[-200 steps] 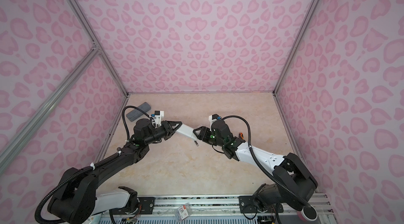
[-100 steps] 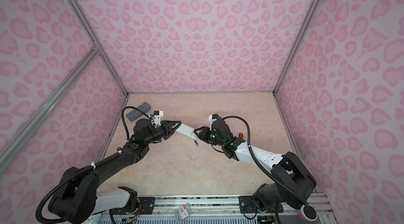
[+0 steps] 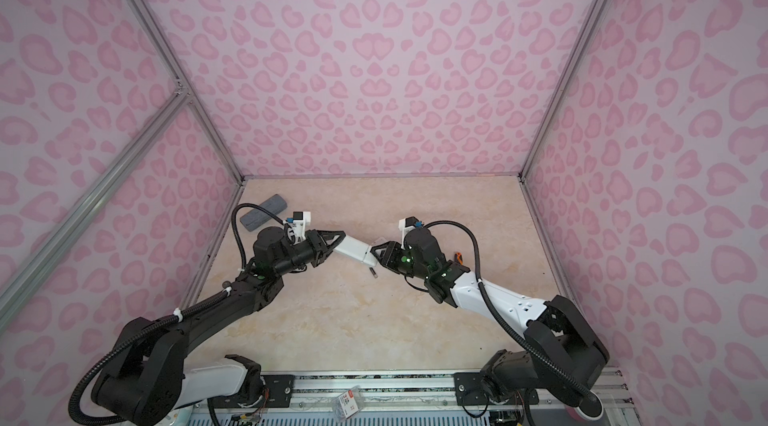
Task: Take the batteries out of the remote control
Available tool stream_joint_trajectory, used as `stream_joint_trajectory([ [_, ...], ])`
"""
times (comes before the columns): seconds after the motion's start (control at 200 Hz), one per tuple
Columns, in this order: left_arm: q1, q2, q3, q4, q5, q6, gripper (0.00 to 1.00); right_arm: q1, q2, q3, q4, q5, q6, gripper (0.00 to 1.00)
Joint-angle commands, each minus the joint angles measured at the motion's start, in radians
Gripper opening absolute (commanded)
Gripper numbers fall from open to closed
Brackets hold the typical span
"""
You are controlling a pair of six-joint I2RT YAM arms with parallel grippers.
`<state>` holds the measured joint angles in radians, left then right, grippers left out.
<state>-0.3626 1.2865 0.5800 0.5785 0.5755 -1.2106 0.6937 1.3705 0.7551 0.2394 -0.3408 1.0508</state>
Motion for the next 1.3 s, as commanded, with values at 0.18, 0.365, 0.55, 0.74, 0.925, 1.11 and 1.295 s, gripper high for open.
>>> stream_joint_trajectory([
  [0.18,0.0,0.008,-0.009,0.055,0.024,0.018,0.04,0.006,-0.001,0.015,-0.033,-0.012,-0.041,0.28],
  [0.365,0.002,0.002,-0.014,0.054,0.026,0.021,0.04,0.006,0.013,0.013,-0.047,-0.028,-0.035,0.33],
  [0.55,0.005,-0.004,-0.017,0.05,0.026,0.024,0.04,0.006,0.006,0.011,-0.053,-0.027,-0.034,0.25],
  [0.74,0.006,-0.005,-0.029,0.052,0.024,0.023,0.04,0.006,-0.015,0.022,-0.078,-0.014,-0.043,0.2],
  [0.925,0.007,-0.009,-0.027,0.05,0.025,0.023,0.03,0.008,-0.014,0.021,-0.058,-0.016,-0.031,0.19],
  [1.11,0.007,-0.004,-0.025,0.049,0.024,0.021,0.04,0.02,0.006,0.03,-0.019,-0.031,-0.01,0.19],
  [1.295,0.011,-0.009,-0.035,0.041,0.019,0.016,0.04,0.026,0.046,0.019,0.059,-0.074,0.041,0.19],
])
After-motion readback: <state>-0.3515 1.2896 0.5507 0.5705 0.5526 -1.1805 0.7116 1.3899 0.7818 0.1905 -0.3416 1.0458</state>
